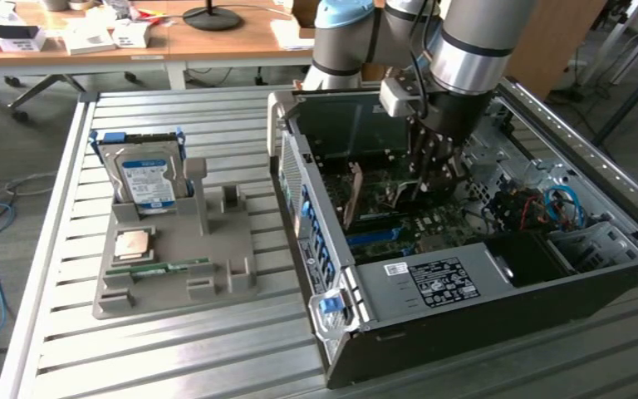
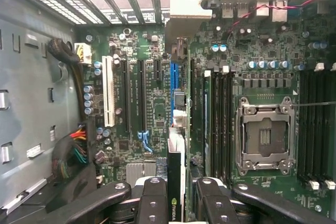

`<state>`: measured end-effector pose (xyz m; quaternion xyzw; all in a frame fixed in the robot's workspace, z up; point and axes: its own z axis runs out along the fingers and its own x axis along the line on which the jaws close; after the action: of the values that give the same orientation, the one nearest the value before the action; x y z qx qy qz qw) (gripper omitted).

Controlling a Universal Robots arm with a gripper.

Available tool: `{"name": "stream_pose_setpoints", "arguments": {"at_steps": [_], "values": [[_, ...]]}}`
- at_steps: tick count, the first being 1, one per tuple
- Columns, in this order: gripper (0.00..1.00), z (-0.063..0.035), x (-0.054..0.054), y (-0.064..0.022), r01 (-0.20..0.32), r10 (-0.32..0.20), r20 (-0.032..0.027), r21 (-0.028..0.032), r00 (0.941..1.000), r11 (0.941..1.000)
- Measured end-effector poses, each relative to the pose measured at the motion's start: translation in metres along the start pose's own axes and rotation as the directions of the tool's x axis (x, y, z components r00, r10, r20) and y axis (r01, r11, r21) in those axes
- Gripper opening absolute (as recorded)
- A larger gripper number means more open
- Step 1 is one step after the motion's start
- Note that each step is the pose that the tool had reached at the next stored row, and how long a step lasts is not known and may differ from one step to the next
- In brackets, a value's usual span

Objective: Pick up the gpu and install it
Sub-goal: 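Insert the gpu into the slot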

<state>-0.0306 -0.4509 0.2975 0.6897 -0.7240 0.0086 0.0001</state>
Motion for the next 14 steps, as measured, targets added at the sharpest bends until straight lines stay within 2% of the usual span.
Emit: {"name": "stream_pose_setpoints", "arguments": {"at_steps": [6, 14], "values": [[0.26, 0.0023, 0.000, 0.0007, 0.000, 0.000, 0.0003, 0.0022, 1.0000, 1.0000], [0.26, 0.0110, 0.000, 0.0016, 0.000, 0.000, 0.0001, 0.0027, 1.0000, 1.0000]]}}
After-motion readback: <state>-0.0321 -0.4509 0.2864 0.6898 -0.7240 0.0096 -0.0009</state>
